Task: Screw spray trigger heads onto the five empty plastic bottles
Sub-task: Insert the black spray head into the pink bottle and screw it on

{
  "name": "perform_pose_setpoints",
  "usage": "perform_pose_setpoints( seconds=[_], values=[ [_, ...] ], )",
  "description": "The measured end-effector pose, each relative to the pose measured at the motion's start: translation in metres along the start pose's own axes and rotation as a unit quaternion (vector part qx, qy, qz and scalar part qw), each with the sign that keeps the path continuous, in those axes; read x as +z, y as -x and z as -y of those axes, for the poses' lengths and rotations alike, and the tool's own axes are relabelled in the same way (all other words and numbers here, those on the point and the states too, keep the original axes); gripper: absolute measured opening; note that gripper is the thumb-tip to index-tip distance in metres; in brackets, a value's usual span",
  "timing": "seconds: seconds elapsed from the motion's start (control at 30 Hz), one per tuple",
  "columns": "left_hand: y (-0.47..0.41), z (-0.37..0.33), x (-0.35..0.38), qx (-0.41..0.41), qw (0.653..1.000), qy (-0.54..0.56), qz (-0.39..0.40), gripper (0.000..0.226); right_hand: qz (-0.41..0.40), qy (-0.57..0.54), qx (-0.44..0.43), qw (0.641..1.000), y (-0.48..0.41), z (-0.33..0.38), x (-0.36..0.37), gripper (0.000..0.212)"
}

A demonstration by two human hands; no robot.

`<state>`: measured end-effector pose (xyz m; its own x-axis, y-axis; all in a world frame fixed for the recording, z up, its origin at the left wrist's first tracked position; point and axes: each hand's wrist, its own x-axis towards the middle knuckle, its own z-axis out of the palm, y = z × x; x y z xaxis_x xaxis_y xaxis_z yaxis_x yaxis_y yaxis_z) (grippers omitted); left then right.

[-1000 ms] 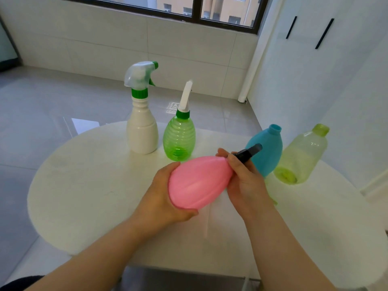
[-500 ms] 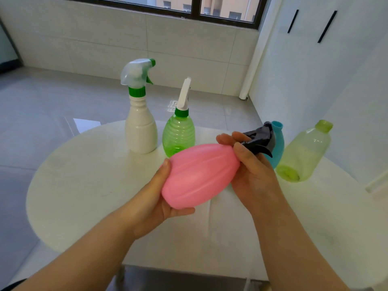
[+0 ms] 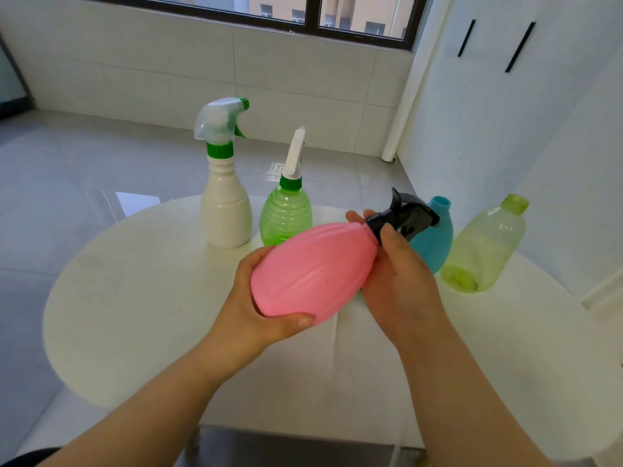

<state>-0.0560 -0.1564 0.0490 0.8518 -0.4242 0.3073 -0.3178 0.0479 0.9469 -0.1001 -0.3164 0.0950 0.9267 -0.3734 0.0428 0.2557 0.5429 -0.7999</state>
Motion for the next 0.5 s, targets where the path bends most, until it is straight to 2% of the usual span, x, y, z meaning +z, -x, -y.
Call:
perform_pose_setpoints(
  seconds=[0.07, 0.13, 0.2, 0.27, 0.33, 0.37, 0.43, 0.5],
  values=[
    [0.005, 0.001, 0.005, 0.051, 0.996, -0.063, -0.026, 0.083, -0.049, 0.01, -0.015, 0.999, 0.0, -0.005, 0.002, 0.015],
    [0.009, 0.007, 0.01, 0.135, 0.974, -0.172, -0.056, 0.09, -0.098, -0.004, -0.009, 0.995, 0.0, -0.01, 0.004, 0.013],
    [0.012, 0.008, 0.012, 0.157, 0.967, -0.193, -0.055, 0.094, -0.126, -0.04, -0.003, 0.991, 0.0, -0.012, 0.006, 0.011],
    [0.013, -0.002, 0.012, 0.07, 0.993, -0.087, -0.025, 0.096, -0.121, -0.066, -0.01, 0.99, -0.001, -0.012, 0.005, 0.011],
    [0.01, -0.014, 0.011, -0.049, 0.997, 0.064, -0.011, 0.084, -0.092, -0.07, -0.02, 0.993, -0.001, -0.008, 0.005, 0.01],
    [0.008, -0.016, 0.011, -0.092, 0.984, 0.15, -0.005, 0.068, -0.073, -0.068, -0.025, 0.995, 0.0, -0.007, 0.005, 0.01],
    [0.002, -0.014, 0.009, -0.153, 0.935, 0.318, 0.026, 0.039, -0.037, -0.066, -0.027, 0.997, 0.001, -0.005, 0.006, 0.008],
    [-0.001, -0.011, 0.005, -0.215, 0.897, 0.381, 0.065, 0.041, -0.014, -0.054, -0.024, 0.998, 0.003, -0.003, 0.008, 0.017]
  ],
)
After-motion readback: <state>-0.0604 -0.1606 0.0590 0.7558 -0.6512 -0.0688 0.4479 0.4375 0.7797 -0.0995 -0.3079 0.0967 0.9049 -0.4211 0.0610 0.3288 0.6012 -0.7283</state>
